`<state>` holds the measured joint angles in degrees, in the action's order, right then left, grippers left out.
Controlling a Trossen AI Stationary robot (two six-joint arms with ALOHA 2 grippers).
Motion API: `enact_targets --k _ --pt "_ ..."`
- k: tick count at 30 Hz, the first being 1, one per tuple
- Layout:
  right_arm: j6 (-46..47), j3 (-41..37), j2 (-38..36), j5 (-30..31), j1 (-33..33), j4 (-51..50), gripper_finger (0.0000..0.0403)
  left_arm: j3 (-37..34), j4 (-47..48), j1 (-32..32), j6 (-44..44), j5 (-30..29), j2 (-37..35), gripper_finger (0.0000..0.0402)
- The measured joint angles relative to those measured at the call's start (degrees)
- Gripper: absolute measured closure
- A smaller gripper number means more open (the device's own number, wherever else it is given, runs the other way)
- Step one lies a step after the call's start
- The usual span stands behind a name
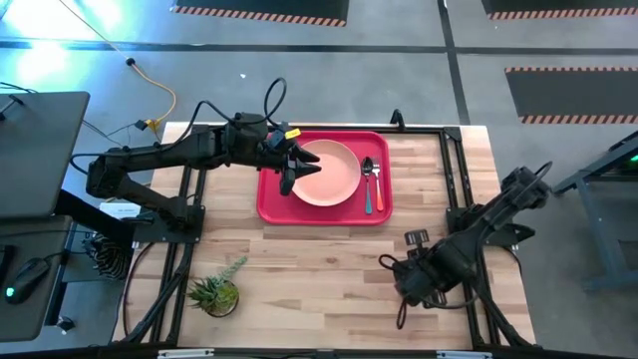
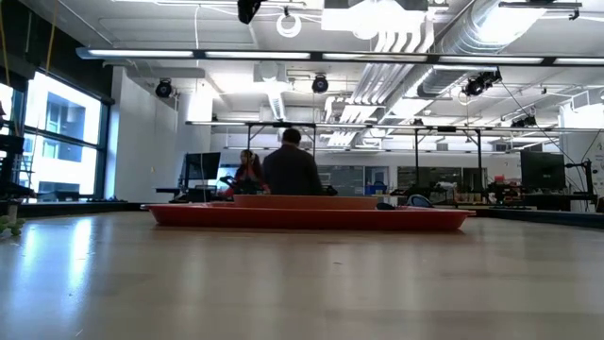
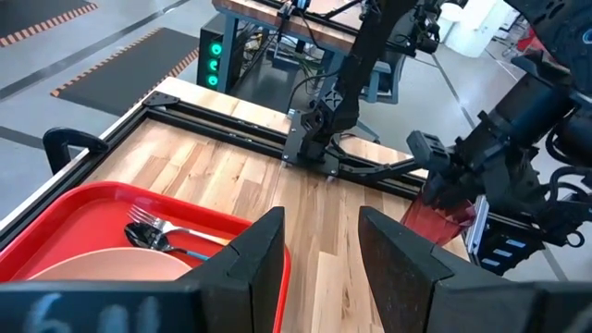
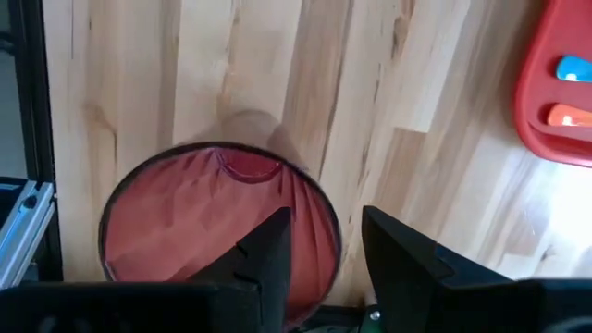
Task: Pick and place plate/cup/fork/spoon on tray
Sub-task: Put the purple glass on the red serving tray to the top left of the light orange plate
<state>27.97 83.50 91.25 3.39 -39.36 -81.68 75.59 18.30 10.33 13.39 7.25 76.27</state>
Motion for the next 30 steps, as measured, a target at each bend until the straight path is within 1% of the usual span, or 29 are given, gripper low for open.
enact_targets --k 13,21,23,27,30 --pt "-2.4 0.0 1.8 -1.7 1.5 2.2 0.0281 0.0 5.0 0.0 0.0 0.0 0.0 0.0271" --pt "-2.5 -0.1 1.8 -2.5 1.5 2.7 0.0335 0.0 6.3 0.0 0.0 0.0 0.0 0.0271" --pt "-2.5 -1.3 1.7 -2.9 1.6 3.7 0.0347 0.0 6.3 0.0 0.1 0.0 0.0 0.0271" --pt "-2.3 -5.3 1.9 -6.5 1.8 5.9 0.0372 0.0 6.3 0.0 0.1 0.0 0.0 0.0271" --pt "-1.1 -7.2 1.7 -7.2 1.8 6.3 0.0396 0.0 6.3 0.0 0.1 0.0 0.0 0.0271"
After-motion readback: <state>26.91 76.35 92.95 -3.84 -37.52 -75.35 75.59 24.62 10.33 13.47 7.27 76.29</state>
